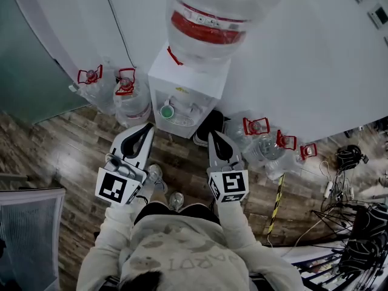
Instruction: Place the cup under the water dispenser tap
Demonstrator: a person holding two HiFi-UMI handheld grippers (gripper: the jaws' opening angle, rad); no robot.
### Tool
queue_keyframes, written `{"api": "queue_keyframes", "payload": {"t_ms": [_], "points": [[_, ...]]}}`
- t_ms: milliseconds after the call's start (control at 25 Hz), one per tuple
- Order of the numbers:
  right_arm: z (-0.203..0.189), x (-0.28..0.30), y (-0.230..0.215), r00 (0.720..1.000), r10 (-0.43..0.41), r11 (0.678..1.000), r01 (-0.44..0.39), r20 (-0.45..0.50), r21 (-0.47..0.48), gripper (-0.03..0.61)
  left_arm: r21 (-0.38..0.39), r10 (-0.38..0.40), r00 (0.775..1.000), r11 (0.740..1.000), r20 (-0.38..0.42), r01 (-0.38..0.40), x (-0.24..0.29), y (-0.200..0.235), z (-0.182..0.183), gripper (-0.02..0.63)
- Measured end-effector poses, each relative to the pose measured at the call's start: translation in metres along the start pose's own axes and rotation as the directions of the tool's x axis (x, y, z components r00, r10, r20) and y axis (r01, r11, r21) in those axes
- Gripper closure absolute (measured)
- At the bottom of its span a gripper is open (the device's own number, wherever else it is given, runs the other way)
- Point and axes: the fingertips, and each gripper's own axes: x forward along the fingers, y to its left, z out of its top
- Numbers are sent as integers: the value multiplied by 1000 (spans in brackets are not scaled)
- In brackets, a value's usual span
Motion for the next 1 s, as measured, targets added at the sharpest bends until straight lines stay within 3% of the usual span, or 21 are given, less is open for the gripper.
{"api": "queue_keyframes", "payload": {"t_ms": [400,1000], "points": [[35,-33,1,998,-15,1000,15,68,-2,569,15,2,999,1000,47,-3,-14,-15,28,609],[59,-67,2,990,-46,999,48,135,-13,569,44,7,997,999,76,-10,-26,-34,49,609]]}}
